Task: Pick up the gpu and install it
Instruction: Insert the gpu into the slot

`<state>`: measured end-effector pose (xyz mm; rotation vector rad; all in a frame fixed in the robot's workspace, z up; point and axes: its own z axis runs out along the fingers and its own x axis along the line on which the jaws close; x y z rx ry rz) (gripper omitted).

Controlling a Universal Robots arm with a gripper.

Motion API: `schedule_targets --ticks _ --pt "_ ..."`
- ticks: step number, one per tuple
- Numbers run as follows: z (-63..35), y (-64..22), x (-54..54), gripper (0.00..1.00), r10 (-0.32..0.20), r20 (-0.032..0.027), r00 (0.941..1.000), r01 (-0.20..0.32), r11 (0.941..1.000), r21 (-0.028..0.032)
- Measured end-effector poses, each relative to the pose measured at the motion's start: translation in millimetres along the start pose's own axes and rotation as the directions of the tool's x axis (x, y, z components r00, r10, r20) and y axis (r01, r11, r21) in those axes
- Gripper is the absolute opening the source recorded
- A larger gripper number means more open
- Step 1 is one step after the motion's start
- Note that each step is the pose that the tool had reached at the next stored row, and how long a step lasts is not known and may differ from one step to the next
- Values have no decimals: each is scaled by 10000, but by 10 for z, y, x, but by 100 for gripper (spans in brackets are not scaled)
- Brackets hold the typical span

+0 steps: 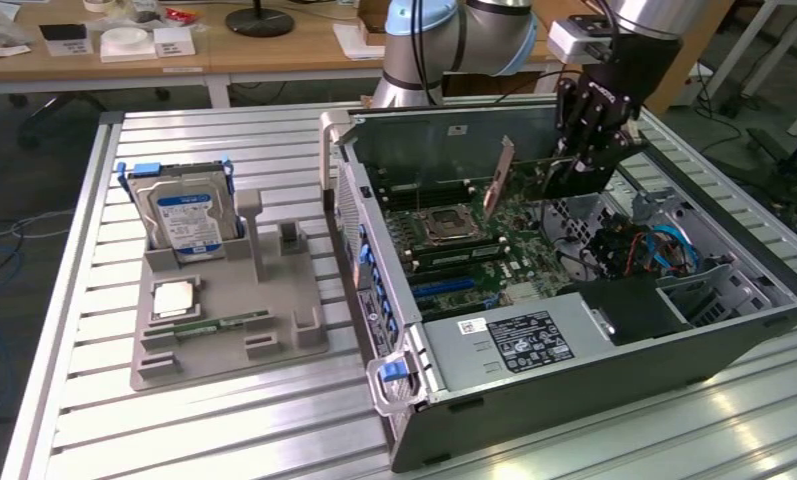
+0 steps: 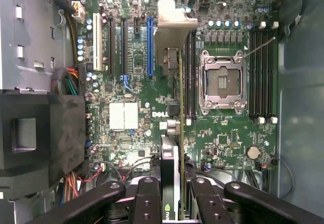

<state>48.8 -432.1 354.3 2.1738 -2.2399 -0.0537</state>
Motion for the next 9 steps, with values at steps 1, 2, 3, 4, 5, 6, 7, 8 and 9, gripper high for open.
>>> schedule_targets --ticks 1,2,3,4,5,6,7,8,9 --pt "1 9 0 27 -2 0 10000 2 10000 1" --pt "2 20 0 27 -2 0 10000 2 10000 0" --pt "4 33 0 27 -2 0 10000 2 10000 0" --pt "5 47 1 27 -2 1 10000 2 10000 1" --pt "6 58 2 27 -2 0 10000 2 10000 0" --pt "6 66 3 27 -2 0 10000 2 10000 0" --pt "7 71 8 27 -2 0 10000 2 10000 0" --pt "6 75 16 27 -2 -1 10000 2 10000 0" --pt "7 79 26 27 -3 0 10000 3 10000 0"
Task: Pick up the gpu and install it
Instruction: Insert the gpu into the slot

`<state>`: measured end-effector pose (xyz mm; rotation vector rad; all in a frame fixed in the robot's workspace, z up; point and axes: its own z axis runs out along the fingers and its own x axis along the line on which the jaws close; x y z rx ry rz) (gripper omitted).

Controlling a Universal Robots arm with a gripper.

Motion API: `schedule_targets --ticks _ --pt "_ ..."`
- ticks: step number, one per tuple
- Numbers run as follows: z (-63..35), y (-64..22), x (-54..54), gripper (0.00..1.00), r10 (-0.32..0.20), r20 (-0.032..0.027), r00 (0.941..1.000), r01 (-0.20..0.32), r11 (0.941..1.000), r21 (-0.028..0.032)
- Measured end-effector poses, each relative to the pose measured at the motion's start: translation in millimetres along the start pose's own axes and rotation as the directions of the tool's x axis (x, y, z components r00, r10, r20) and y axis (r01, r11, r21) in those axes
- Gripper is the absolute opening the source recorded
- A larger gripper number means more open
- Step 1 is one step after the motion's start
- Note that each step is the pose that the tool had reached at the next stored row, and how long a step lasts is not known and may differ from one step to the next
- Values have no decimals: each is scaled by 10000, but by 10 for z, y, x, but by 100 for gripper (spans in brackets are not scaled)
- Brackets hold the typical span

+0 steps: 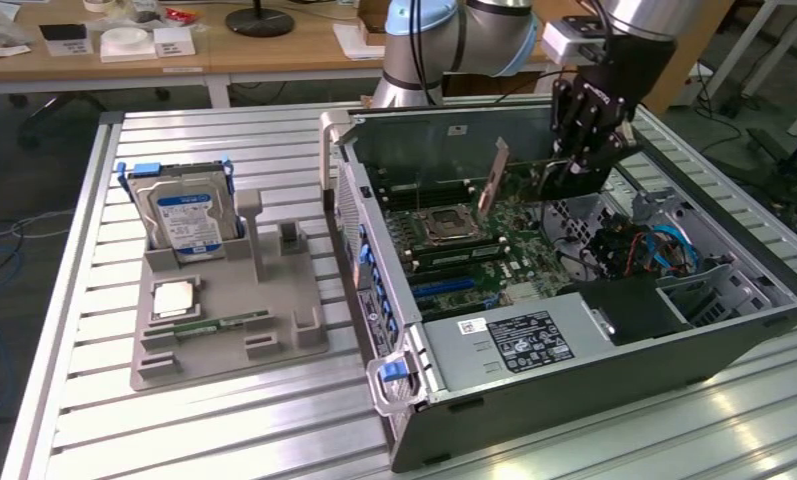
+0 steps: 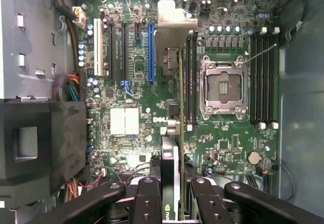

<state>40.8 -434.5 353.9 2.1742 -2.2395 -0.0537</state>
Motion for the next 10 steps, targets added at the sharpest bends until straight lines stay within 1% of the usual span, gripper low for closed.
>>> schedule_targets --ticks 5,10 --pt "1 21 68 27 -1 1 10000 1 10000 0" --pt "12 31 85 27 -30 -1 10000 30 10000 -1"
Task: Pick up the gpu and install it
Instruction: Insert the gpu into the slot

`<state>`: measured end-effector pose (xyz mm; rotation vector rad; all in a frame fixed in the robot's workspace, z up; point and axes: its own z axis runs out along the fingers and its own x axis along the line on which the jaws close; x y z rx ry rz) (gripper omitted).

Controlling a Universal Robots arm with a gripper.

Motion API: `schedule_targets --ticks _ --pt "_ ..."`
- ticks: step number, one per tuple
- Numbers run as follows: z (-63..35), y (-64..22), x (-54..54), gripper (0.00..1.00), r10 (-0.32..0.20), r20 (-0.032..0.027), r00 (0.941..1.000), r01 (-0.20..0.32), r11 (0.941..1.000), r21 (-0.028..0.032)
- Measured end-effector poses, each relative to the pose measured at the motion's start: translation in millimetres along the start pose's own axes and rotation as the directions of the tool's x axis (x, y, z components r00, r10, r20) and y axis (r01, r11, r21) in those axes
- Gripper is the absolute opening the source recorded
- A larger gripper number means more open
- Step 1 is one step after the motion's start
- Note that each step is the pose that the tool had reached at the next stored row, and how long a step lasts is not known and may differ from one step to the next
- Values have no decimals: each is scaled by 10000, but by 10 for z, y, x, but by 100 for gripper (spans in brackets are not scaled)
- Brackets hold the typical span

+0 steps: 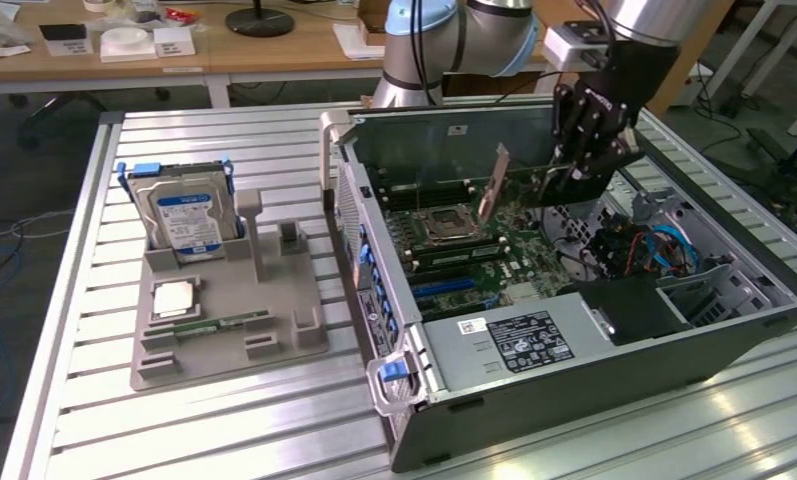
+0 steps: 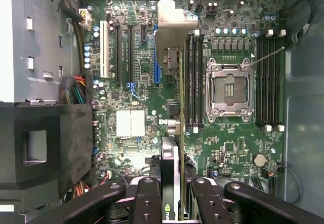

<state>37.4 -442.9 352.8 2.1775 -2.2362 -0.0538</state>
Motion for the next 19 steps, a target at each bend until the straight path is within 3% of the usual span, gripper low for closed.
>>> schedule_targets --ticks 11,19 --pt "42 140 7 27 -38 -2 10000 38 10000 -1" --pt "47 181 5 27 -34 -2 10000 34 10000 0"
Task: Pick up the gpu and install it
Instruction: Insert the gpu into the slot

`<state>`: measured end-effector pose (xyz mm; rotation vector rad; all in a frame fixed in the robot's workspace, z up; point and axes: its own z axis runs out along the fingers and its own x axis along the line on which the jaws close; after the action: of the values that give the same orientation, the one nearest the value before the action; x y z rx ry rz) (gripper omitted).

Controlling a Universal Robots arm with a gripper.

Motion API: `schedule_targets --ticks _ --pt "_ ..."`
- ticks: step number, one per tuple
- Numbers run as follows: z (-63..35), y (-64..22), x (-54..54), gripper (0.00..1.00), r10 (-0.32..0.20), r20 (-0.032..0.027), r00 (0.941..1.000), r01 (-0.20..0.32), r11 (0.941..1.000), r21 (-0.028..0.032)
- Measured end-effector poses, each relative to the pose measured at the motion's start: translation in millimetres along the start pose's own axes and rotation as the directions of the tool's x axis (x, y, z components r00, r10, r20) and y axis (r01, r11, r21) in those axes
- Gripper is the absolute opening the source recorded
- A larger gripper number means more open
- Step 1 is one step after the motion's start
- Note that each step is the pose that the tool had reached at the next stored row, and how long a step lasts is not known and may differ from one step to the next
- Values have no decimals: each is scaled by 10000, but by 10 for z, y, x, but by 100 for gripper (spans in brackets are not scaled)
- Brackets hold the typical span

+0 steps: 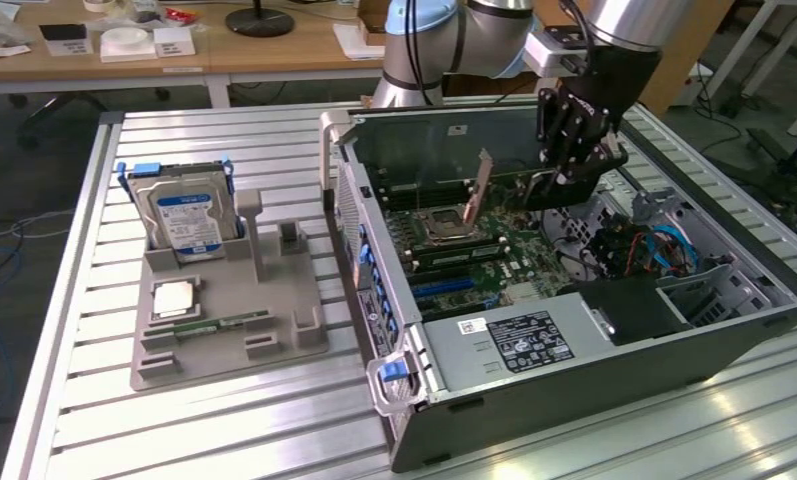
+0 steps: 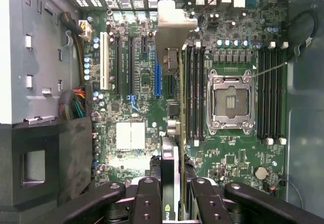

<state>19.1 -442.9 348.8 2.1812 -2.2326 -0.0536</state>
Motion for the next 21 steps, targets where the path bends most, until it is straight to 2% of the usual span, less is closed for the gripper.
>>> schedule_targets --ticks 11,16,21 --pt "2 32 -2 27 7 0 10000 -7 10000 0" --pt "25 91 -1 27 7 1 10000 -7 10000 1" --pt "25 97 -1 27 6 -1 10000 -6 10000 1"
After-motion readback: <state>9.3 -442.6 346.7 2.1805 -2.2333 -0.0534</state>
